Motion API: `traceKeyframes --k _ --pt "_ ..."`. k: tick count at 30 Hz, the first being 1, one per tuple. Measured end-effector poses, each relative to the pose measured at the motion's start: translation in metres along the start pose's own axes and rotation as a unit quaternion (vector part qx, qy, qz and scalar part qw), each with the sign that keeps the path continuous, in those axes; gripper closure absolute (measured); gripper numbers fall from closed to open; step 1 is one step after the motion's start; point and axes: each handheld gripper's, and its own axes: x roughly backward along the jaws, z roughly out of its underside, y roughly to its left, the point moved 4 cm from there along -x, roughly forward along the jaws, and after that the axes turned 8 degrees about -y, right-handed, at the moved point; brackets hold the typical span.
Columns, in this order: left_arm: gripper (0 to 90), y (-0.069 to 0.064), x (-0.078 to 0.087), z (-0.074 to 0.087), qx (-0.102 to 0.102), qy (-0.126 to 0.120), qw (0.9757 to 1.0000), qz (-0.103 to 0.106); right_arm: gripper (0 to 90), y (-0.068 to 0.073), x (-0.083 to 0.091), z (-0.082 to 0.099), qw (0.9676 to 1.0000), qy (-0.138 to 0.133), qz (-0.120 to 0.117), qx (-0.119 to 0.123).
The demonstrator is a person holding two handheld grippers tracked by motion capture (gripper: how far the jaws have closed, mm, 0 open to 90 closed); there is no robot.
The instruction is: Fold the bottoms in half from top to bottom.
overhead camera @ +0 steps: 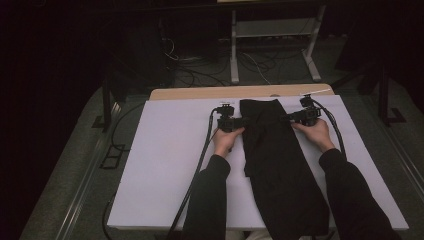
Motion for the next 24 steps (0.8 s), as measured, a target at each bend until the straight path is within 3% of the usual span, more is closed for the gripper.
traceKeyframes --k 3,7,13,18,24 --pt "76.5 0.001 0.0 0.0 0.003 0.0 1.0 0.0 76.6 0.0 0.001 0.001 0.9999 -0.009 0.011 0.005" --pt "83.1 0.0 0.001 -0.002 0.003 -0.004 1.0 0.003 80.7 0.003 0.004 0.0 0.9997 -0.024 0.006 0.005" --pt "84.4 -0.006 0.004 -0.003 -0.022 -0.006 0.9997 -0.007 81.5 0.005 0.009 0.0 0.9995 -0.031 0.005 0.004" --pt "84.5 -0.017 0.007 -0.003 -0.027 -0.016 0.9995 -0.001 82.0 0.008 0.017 0.006 0.9992 -0.039 0.01 0.0" --pt "84.6 -0.022 0.013 -0.001 -0.029 -0.022 0.9993 0.007 82.4 0.013 0.028 0.008 0.9989 -0.046 -0.005 0.004"
